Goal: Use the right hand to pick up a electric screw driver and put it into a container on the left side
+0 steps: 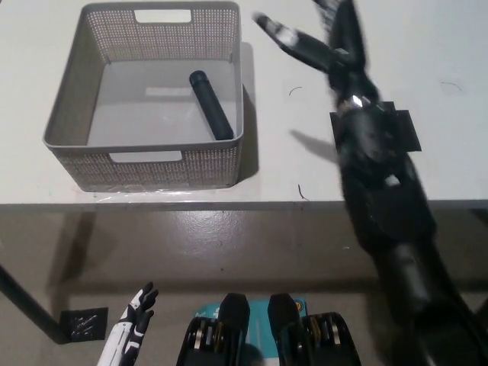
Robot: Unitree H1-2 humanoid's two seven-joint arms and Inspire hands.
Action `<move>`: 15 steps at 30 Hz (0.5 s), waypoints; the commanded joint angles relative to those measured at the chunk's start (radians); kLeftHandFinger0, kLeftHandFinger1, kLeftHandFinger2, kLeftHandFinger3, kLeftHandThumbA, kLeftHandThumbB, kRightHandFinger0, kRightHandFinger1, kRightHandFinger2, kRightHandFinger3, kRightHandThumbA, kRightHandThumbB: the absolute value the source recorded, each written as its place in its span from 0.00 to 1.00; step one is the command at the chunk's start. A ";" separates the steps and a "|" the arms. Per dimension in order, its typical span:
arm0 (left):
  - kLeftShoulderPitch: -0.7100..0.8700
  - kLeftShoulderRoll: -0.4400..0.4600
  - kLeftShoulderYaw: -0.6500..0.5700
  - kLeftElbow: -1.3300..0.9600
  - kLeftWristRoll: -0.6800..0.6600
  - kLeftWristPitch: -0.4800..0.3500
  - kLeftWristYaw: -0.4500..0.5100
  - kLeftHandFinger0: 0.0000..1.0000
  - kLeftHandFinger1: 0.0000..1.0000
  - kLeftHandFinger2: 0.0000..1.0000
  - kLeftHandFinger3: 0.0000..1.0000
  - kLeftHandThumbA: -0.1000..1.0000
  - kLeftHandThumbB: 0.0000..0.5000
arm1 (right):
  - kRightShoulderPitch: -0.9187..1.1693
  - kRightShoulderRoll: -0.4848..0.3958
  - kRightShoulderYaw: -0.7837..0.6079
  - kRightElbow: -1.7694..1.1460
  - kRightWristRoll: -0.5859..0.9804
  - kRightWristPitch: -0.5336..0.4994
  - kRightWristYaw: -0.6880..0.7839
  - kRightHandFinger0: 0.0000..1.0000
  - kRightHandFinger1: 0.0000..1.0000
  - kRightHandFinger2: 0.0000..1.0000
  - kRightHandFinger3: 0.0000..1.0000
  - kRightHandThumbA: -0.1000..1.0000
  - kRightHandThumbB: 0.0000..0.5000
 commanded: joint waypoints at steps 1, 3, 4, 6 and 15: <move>-0.021 0.044 0.014 -0.021 -0.052 -0.026 -0.035 1.00 1.00 1.00 1.00 1.00 0.26 | 0.338 -0.138 -0.037 -0.663 0.138 0.050 0.134 1.00 1.00 1.00 1.00 0.89 0.49; -0.016 0.042 0.014 -0.022 -0.054 -0.020 -0.036 1.00 1.00 1.00 1.00 1.00 0.29 | 0.424 -0.139 -0.012 -0.678 0.103 0.025 0.136 1.00 1.00 1.00 1.00 0.90 0.57; -0.017 0.042 0.014 -0.021 -0.054 -0.020 -0.036 1.00 1.00 1.00 1.00 1.00 0.29 | 0.442 -0.141 -0.006 -0.684 0.098 0.028 0.134 1.00 1.00 1.00 1.00 0.91 0.57; -0.015 0.041 0.012 -0.024 -0.053 -0.010 -0.037 1.00 1.00 1.00 1.00 1.00 0.32 | 0.535 -0.142 0.018 -0.697 0.061 0.009 0.134 1.00 1.00 1.00 1.00 0.94 0.58; -0.037 0.044 0.017 -0.001 -0.050 -0.015 -0.029 1.00 1.00 1.00 1.00 1.00 0.33 | 0.728 -0.140 0.047 -0.554 0.035 -0.095 0.130 1.00 1.00 1.00 1.00 0.99 0.53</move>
